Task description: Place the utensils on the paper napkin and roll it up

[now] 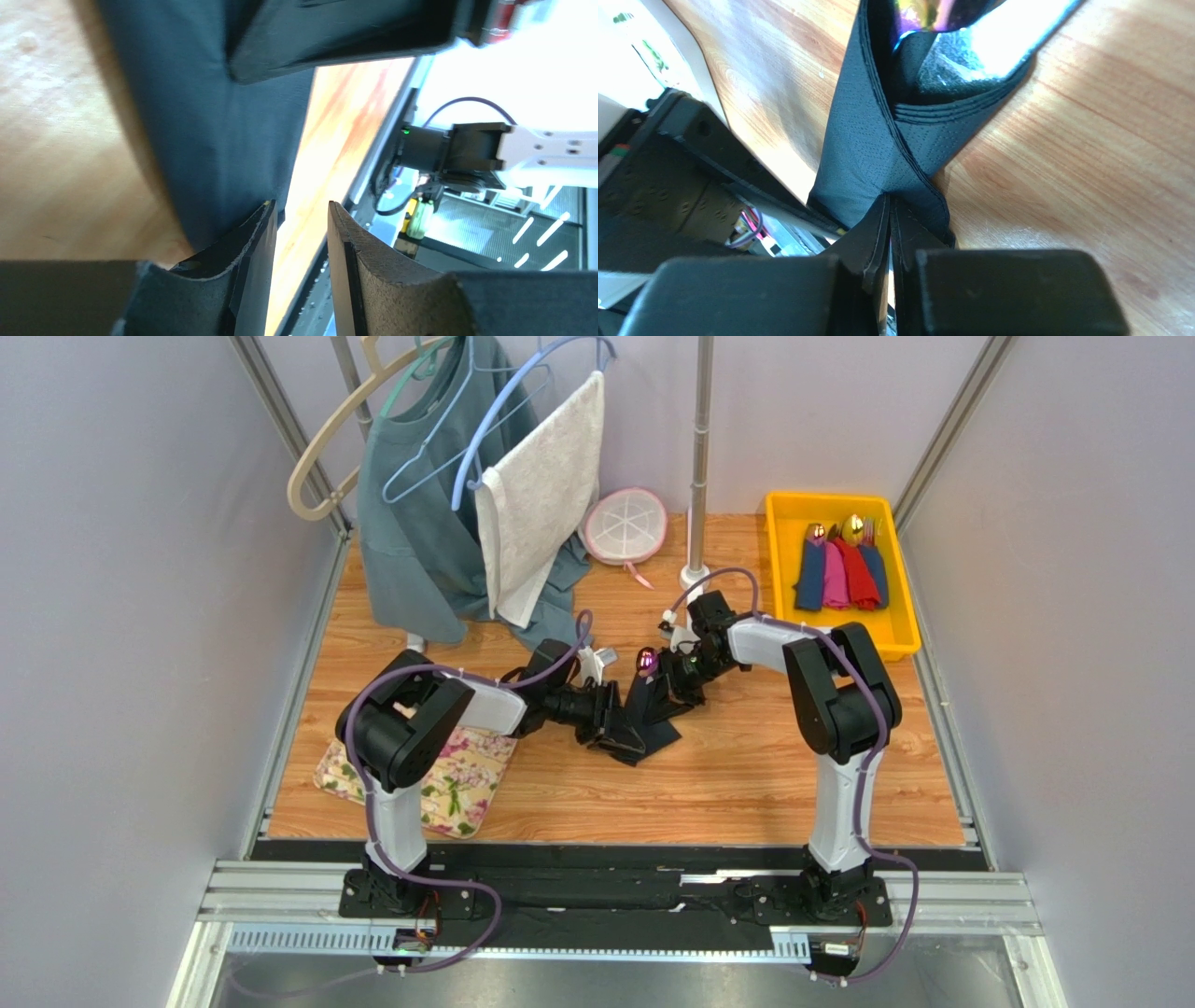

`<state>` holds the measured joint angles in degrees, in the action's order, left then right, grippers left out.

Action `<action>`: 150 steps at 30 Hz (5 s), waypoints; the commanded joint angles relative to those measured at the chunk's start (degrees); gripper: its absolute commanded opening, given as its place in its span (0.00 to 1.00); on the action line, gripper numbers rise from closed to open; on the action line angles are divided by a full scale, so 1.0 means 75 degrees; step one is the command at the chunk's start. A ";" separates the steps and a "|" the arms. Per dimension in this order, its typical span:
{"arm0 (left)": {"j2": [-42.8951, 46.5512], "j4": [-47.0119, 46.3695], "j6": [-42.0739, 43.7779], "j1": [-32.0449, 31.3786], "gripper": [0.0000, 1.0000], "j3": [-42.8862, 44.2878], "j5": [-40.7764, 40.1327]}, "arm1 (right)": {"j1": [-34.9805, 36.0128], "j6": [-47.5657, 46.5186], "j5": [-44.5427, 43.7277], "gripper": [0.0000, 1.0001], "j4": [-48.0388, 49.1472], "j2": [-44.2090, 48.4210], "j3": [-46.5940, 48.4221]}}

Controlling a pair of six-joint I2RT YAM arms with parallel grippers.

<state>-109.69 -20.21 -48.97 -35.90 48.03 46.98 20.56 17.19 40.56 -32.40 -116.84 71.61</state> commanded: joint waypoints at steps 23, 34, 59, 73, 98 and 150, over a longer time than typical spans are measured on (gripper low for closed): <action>-0.1103 -0.1677 -0.0538 -0.0135 0.64 -0.0240 0.0544 | 0.0095 -0.1412 -0.1540 0.03 -0.0039 -0.0453 0.0319; 0.0364 -0.1993 -0.0818 -0.0088 0.61 -0.0158 0.1317 | 0.0189 -0.1753 -0.1540 0.02 -0.0016 -0.0394 0.0213; 0.0050 -0.1125 -0.0171 0.0310 0.33 0.0287 0.1072 | 0.0294 -0.2034 -0.1645 0.01 0.0020 -0.0254 -0.0021; -0.1277 -0.0634 -0.0291 0.0205 0.20 -0.0041 0.0076 | 0.0130 -0.1040 -0.1435 0.20 -0.0624 0.0331 0.0833; -0.1347 -0.0927 -0.0502 0.0064 0.18 0.0018 -0.0112 | 0.0352 0.0907 -0.2430 0.47 -0.0660 -0.0218 0.1303; 0.4814 0.5121 0.4361 0.1365 0.99 0.1062 -0.1834 | -0.0128 0.0755 0.0135 0.00 0.1894 0.0965 0.0190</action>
<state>-79.40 12.86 -22.37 -25.82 55.88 37.67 20.03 22.68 38.33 -22.35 -113.47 73.71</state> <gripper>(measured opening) 0.990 0.010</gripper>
